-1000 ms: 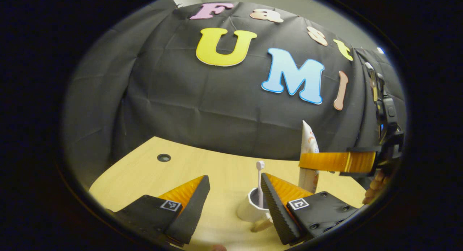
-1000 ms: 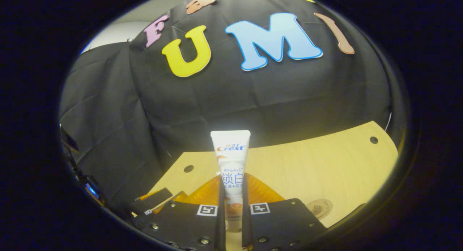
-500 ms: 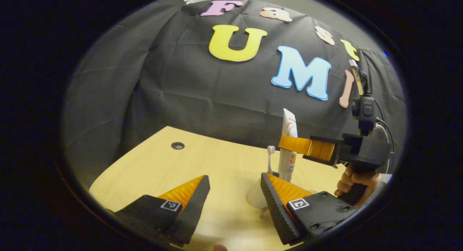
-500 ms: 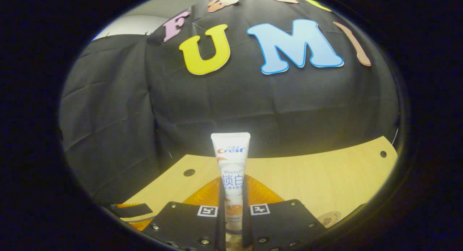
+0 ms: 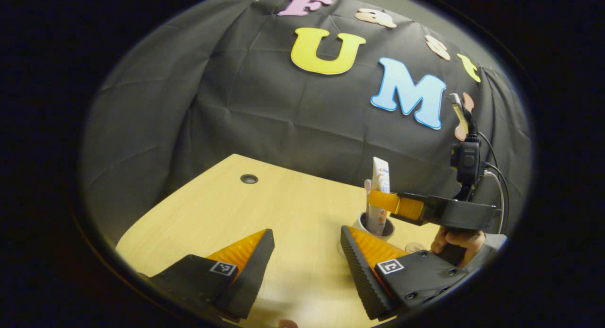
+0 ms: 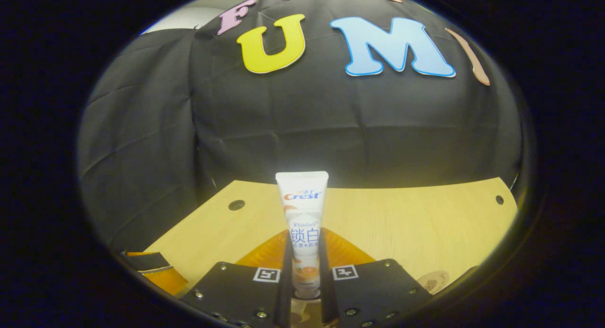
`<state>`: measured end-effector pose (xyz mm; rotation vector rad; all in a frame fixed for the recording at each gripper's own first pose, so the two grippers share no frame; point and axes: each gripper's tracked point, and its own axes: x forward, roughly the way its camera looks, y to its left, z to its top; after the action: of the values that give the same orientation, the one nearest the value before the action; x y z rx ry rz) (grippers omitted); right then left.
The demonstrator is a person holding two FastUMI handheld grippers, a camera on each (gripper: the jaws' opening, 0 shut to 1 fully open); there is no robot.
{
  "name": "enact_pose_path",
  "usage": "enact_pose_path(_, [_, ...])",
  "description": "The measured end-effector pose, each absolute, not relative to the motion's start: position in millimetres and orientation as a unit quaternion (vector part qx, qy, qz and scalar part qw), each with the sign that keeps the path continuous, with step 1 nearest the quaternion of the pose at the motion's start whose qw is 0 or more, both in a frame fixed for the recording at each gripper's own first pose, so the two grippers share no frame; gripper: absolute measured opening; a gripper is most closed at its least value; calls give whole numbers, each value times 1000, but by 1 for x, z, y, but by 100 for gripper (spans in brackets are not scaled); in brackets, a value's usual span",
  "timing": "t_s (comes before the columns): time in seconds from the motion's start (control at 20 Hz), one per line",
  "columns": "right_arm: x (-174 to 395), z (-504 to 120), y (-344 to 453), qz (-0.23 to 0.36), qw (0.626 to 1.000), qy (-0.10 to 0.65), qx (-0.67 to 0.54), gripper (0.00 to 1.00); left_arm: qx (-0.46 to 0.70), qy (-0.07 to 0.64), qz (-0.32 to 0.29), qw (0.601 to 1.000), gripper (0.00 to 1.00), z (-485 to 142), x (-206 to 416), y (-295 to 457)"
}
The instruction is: Put the toothbrush and toothpaste on the desktop into the cup, then pick up the cup and place it on the coaster on the desktop.
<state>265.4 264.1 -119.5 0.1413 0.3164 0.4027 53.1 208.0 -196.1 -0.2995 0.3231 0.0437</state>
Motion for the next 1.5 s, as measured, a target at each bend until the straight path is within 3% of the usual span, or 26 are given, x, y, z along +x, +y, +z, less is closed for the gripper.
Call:
enact_pose_path(0.45, [249,-134,259,197,962,184,40,33,-149,161,11,976,92,-193,55,197])
enact_pose_path(0.5, [248,-134,260,198,962,186,37,43,-150,161,10,975,92,-194,55,195])
enact_pose_path(0.7, [239,-136,258,194,961,194,22,58,-152,160,10,975,92,-192,52,192])
enact_pose_path(0.75, [238,-137,258,194,962,193,20,65,-152,160,11,975,92,-190,52,191])
enact_pose_path(0.8, [237,-137,258,195,961,195,18,80,-151,160,12,975,92,-192,51,192])
enact_pose_path(1.5, [211,-55,220,192,971,123,74,82,-145,179,-9,973,92,-191,52,156])
